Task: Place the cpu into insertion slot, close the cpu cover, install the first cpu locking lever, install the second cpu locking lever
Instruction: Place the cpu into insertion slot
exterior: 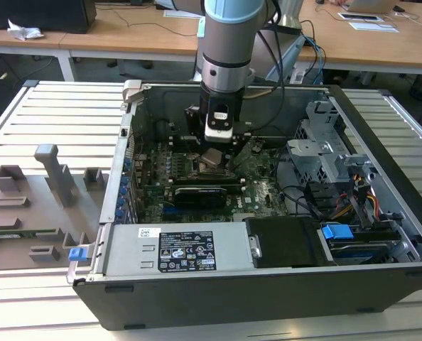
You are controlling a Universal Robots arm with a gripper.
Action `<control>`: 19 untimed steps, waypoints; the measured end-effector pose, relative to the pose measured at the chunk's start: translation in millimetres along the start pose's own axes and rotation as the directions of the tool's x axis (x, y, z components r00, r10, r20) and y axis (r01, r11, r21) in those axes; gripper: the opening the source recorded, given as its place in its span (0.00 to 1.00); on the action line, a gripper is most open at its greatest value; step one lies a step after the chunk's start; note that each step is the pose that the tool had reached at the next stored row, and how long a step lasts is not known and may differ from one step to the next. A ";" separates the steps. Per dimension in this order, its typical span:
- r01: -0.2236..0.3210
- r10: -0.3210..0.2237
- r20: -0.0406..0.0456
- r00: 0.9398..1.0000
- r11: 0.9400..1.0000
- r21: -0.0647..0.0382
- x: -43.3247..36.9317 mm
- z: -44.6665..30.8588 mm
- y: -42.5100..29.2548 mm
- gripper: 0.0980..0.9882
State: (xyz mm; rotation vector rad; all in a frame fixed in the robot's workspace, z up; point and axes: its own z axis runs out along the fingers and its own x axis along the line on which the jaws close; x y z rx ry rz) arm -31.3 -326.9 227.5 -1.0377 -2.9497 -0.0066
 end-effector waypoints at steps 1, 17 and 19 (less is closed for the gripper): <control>-0.014 0.014 0.000 1.000 1.000 0.000 0.0 0.1 0.0 0.50; -0.301 0.301 0.001 0.954 0.954 -0.002 0.0 0.8 0.0 0.50; -0.326 0.326 0.001 0.945 0.945 -0.003 0.0 0.9 0.0 0.50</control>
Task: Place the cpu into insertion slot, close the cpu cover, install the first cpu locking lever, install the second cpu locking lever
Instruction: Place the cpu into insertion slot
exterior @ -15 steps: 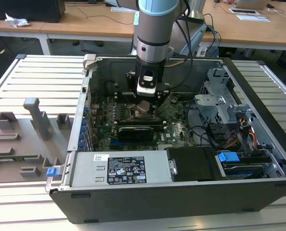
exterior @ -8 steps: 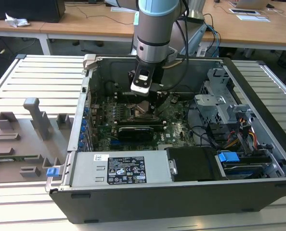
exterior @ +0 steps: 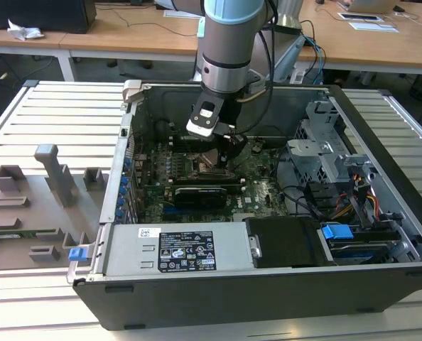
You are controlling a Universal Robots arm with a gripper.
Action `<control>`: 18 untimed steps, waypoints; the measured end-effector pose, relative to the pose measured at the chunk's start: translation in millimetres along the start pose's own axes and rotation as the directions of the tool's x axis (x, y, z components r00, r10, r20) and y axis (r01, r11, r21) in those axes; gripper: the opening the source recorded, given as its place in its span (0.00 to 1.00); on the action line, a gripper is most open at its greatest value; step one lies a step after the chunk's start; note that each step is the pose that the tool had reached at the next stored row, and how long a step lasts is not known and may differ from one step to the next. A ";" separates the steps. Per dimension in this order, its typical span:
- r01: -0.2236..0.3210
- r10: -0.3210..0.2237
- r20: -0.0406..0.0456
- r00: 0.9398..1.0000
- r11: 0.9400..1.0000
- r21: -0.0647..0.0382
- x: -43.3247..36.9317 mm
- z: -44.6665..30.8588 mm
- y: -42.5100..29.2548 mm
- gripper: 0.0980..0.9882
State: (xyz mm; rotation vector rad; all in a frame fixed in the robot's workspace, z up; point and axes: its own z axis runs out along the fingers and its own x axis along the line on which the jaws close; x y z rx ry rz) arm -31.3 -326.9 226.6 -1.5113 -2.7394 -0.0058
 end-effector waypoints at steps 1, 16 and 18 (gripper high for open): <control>-0.020 0.020 0.000 1.000 1.000 0.000 0.0 0.0 0.0 0.50; -0.222 0.222 0.005 0.975 0.975 0.000 -0.1 0.5 0.1 0.50; -0.236 0.236 0.006 0.972 0.972 0.000 -0.1 0.5 0.2 0.50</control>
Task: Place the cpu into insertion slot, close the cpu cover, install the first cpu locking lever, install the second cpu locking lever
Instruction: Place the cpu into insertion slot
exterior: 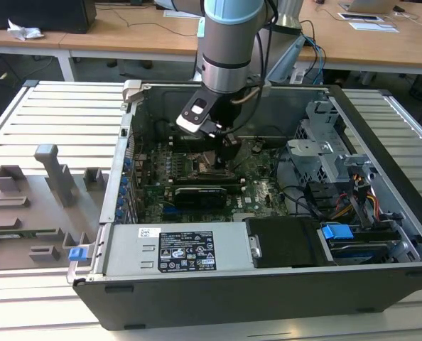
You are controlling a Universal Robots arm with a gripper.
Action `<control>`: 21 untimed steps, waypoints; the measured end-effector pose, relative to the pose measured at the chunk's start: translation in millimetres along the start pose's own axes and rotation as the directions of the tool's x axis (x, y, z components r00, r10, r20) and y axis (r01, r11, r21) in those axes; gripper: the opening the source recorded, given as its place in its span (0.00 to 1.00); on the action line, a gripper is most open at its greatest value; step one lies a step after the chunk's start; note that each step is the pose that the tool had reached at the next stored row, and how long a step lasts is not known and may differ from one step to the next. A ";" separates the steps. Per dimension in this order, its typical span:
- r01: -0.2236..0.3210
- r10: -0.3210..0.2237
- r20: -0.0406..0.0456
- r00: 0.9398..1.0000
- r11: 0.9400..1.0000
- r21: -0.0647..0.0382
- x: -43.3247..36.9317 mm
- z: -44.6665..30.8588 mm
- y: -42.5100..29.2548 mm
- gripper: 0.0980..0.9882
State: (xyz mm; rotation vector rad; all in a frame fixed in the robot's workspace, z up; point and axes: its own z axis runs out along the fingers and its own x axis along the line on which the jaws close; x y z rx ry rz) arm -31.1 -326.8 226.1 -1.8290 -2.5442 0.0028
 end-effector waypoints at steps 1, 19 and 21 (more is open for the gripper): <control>-0.008 0.008 0.002 1.000 1.000 0.001 0.0 0.0 0.1 0.50; -0.168 0.168 0.003 0.986 0.986 0.000 -0.1 0.2 0.2 0.50; -0.183 0.183 0.004 0.983 0.983 0.001 -0.1 0.3 0.2 0.50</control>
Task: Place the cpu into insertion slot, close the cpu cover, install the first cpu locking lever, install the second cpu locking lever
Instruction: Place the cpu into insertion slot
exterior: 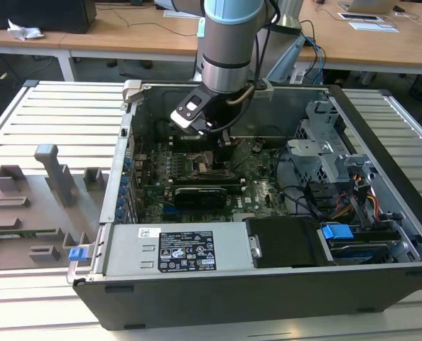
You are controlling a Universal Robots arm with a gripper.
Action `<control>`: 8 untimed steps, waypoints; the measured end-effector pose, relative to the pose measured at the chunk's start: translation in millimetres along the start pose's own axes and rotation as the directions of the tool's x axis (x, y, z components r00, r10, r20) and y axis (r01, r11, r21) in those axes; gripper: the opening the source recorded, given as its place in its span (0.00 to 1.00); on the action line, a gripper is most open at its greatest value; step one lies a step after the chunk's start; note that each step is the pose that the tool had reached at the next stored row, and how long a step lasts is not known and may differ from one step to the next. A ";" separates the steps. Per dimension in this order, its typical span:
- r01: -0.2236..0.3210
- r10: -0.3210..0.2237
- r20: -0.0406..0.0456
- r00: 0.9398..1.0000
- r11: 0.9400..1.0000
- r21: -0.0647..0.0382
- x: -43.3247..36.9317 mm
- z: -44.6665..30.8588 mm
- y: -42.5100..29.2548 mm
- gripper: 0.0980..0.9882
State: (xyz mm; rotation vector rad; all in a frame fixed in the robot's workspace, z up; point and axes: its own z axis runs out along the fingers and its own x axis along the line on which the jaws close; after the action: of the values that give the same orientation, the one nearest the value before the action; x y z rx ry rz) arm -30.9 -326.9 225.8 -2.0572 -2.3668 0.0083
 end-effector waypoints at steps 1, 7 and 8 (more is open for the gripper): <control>-0.007 0.007 0.000 1.000 1.000 0.000 0.0 0.0 0.0 0.50; -0.061 0.061 0.001 0.998 0.998 0.000 0.0 0.1 0.0 0.50; -0.076 0.076 0.001 0.997 0.997 0.000 0.0 0.2 0.0 0.50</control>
State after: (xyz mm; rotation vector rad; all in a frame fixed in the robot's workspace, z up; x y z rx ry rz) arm -30.9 -326.9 225.6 -2.1463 -2.2877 0.0101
